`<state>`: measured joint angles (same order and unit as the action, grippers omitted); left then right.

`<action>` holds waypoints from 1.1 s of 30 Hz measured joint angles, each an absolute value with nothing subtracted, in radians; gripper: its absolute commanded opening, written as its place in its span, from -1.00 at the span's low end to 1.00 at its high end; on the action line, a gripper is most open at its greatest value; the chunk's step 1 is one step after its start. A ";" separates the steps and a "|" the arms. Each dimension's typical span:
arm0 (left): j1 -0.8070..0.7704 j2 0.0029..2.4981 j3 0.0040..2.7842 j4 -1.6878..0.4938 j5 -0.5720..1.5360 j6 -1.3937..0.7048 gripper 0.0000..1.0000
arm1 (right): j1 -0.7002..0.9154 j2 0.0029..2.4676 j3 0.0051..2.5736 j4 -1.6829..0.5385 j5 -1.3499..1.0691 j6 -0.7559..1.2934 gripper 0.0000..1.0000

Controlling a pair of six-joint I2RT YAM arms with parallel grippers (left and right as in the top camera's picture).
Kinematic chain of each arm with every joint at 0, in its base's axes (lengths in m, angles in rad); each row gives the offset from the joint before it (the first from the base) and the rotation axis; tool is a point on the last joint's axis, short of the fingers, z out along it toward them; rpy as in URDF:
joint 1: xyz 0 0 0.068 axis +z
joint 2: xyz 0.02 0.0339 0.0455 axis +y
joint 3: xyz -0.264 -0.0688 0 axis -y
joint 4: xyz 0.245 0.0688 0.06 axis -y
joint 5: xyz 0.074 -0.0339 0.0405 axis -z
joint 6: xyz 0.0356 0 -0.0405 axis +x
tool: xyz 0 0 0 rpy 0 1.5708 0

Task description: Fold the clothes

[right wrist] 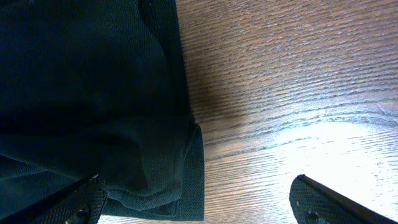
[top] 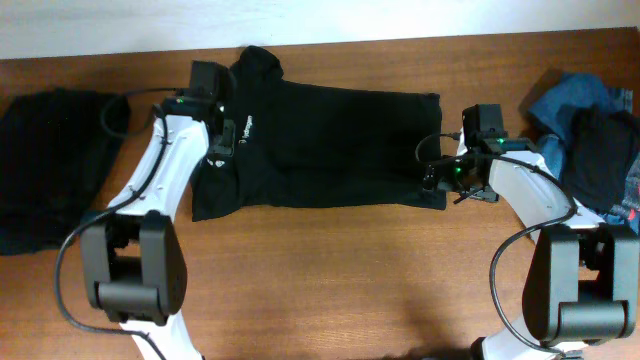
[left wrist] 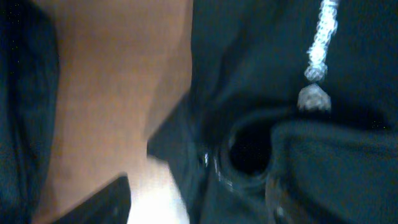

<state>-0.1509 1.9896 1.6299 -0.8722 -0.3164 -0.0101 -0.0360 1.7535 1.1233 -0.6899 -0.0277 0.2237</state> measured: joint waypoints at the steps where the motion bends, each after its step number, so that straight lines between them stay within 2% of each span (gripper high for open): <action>1: -0.151 1.979 1.644 -0.914 -0.299 -0.022 0.45 | -0.036 1.753 1.123 -0.690 -0.028 0.224 0.97; 9: -0.148 1.939 1.633 -1.124 -0.204 -0.138 0.46 | -0.036 1.753 1.123 -0.690 -0.028 0.224 0.98; 20: -0.077 1.939 1.471 -1.095 -0.042 -0.182 0.43 | -0.036 1.753 1.122 -0.691 -0.028 0.224 0.98; 26: -0.007 1.939 1.430 -1.069 0.033 -0.185 0.43 | -0.036 1.753 1.122 -0.691 -0.088 0.160 0.75; 33: 0.000 1.939 1.430 -1.044 0.067 -0.185 0.44 | -0.036 1.753 1.123 -0.727 -0.126 0.089 0.71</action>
